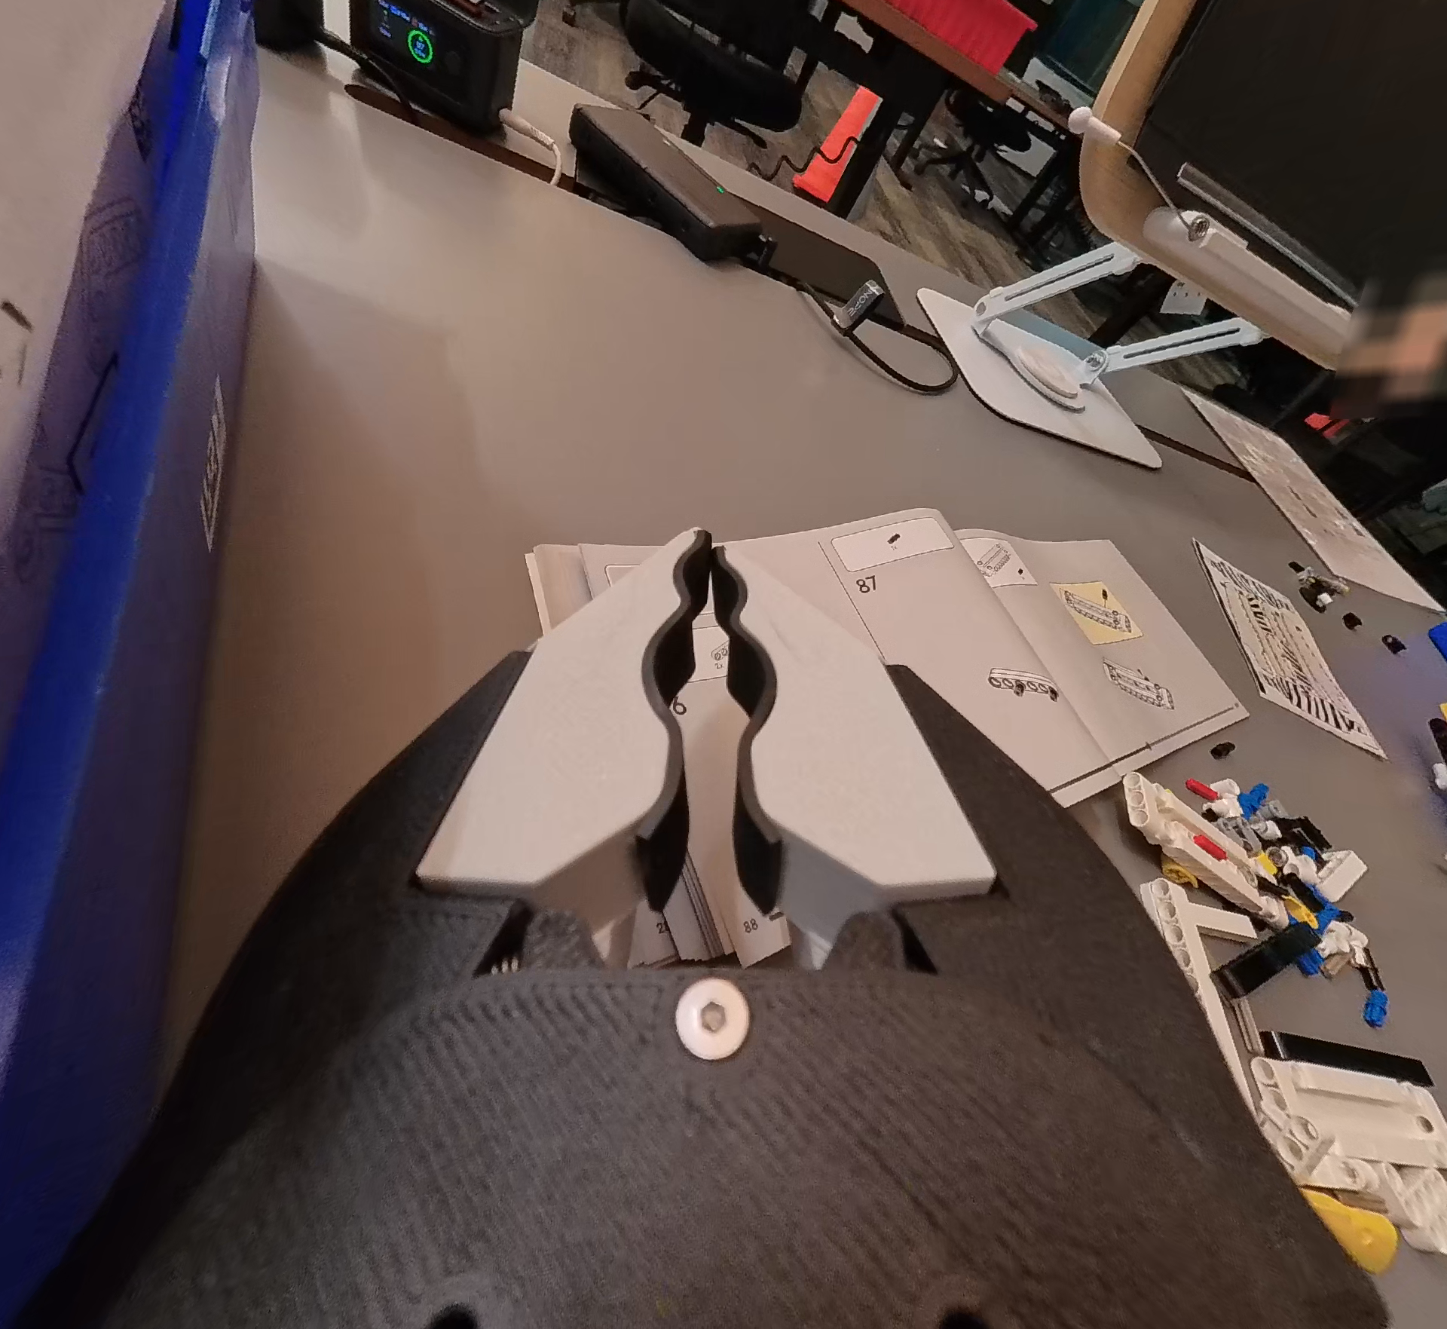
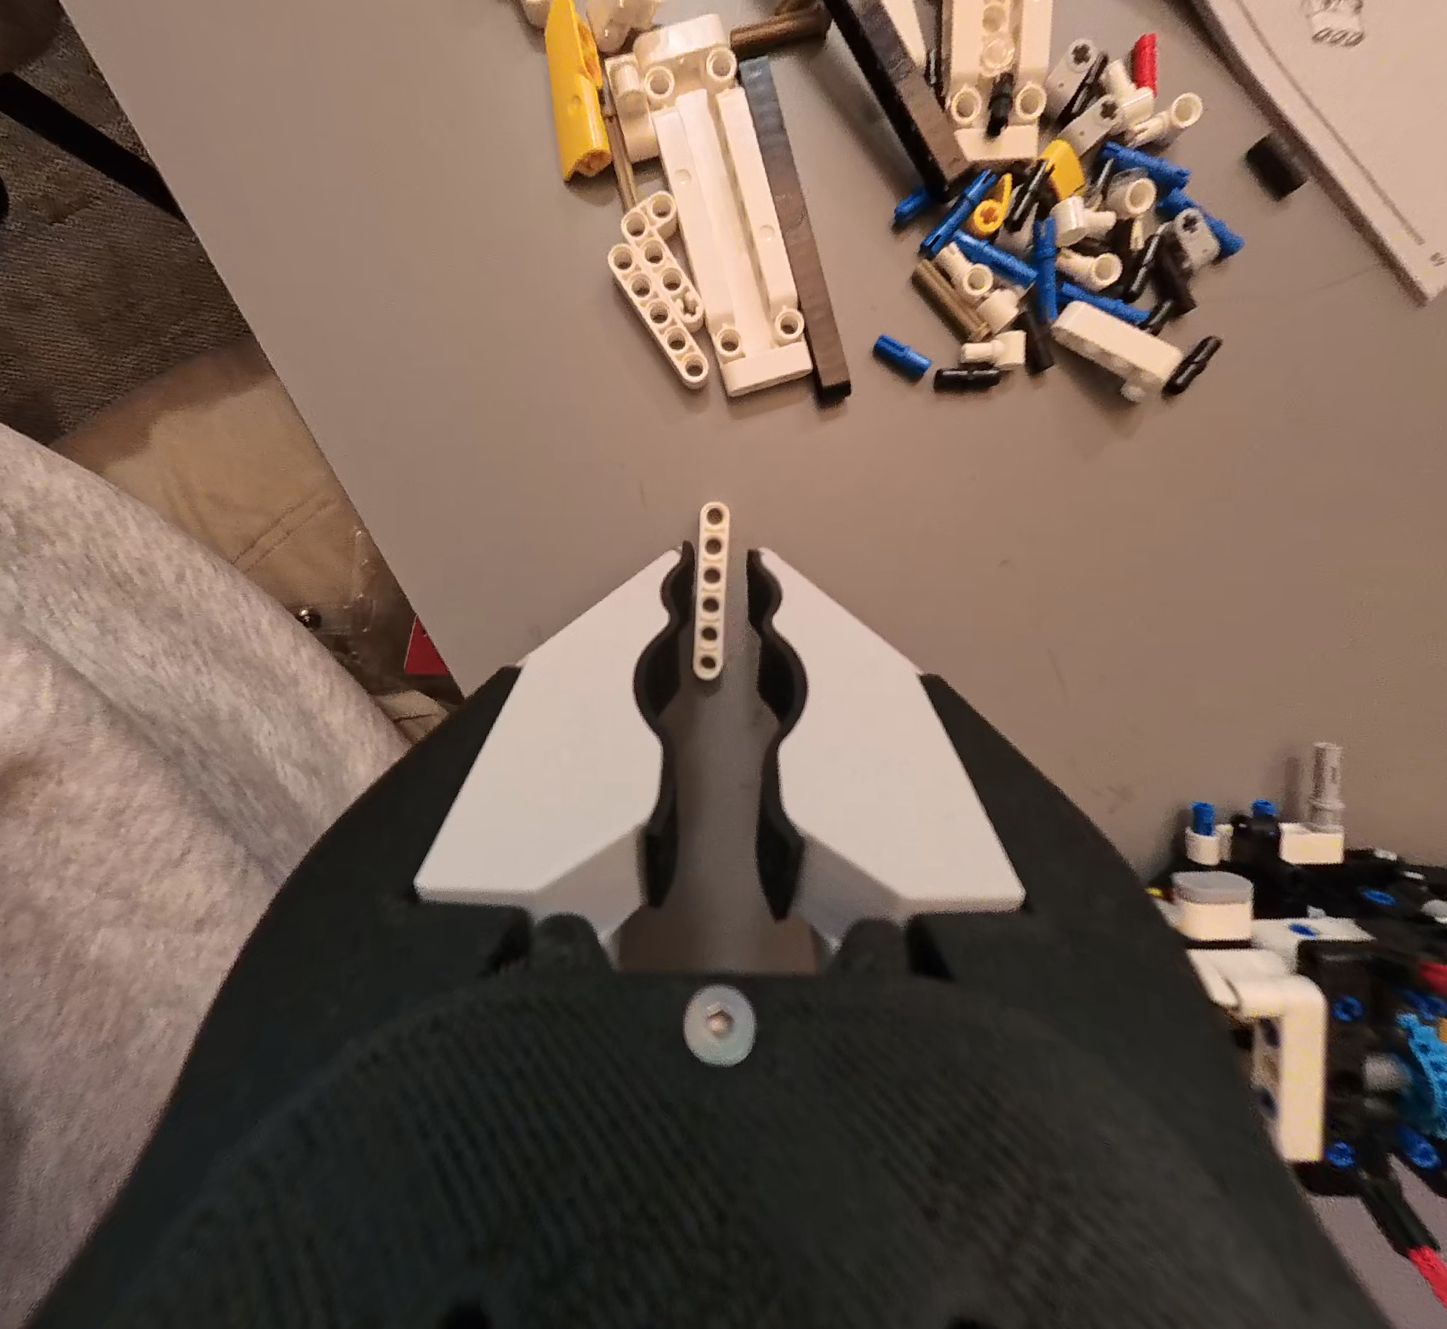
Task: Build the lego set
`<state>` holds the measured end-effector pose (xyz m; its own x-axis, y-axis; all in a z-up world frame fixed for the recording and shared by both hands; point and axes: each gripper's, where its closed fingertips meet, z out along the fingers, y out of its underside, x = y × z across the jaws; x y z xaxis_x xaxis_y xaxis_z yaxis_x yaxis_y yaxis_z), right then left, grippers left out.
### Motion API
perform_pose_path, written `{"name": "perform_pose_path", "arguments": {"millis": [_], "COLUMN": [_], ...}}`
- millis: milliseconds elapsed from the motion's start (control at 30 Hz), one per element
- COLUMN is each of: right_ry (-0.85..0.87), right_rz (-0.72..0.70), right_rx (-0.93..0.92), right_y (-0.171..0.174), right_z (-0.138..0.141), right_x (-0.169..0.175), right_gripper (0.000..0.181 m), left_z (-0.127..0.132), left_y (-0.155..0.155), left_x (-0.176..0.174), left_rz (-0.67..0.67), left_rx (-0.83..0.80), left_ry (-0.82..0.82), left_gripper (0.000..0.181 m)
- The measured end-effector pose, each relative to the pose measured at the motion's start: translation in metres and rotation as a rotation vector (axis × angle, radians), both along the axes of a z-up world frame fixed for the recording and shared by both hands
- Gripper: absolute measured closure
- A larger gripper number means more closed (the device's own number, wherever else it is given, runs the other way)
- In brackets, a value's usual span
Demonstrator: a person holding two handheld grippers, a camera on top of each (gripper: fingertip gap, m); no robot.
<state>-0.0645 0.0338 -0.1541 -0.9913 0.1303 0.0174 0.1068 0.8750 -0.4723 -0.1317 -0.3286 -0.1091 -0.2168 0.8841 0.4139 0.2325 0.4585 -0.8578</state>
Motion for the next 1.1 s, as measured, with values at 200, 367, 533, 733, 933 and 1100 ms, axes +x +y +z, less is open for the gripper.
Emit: {"name": "perform_pose_path", "arguments": {"millis": [200,367,533,733,933,1100], "right_ry": [0.081,0.164,0.254,0.309,0.267,0.178], "right_rz": [-0.013,0.000,0.034,0.065,0.079,0.080], "right_rx": [-0.077,-0.008,0.059,0.161,0.202,0.197], "right_y": [-0.010,-0.010,-0.022,-0.036,-0.039,-0.039], "right_z": [0.021,0.018,0.015,0.003,-0.010,-0.012], "right_x": [-0.013,-0.030,-0.053,-0.066,-0.069,-0.070], "right_gripper": [0.170,0.167,0.168,0.168,0.160,0.158], "left_z": [0.000,0.000,0.000,0.000,-0.001,0.000], "left_y": [0.000,0.001,0.000,0.000,0.002,0.002], "left_x": [0.000,0.000,0.000,0.000,-0.001,-0.001], "left_rz": [-0.001,-0.004,-0.003,-0.004,-0.013,-0.013], "left_rx": [-0.001,-0.003,0.000,0.003,-0.007,-0.005], "left_ry": [0.001,0.000,0.002,0.002,-0.008,-0.003], "left_gripper": [0.181,0.181,0.181,0.181,0.181,0.181]}}
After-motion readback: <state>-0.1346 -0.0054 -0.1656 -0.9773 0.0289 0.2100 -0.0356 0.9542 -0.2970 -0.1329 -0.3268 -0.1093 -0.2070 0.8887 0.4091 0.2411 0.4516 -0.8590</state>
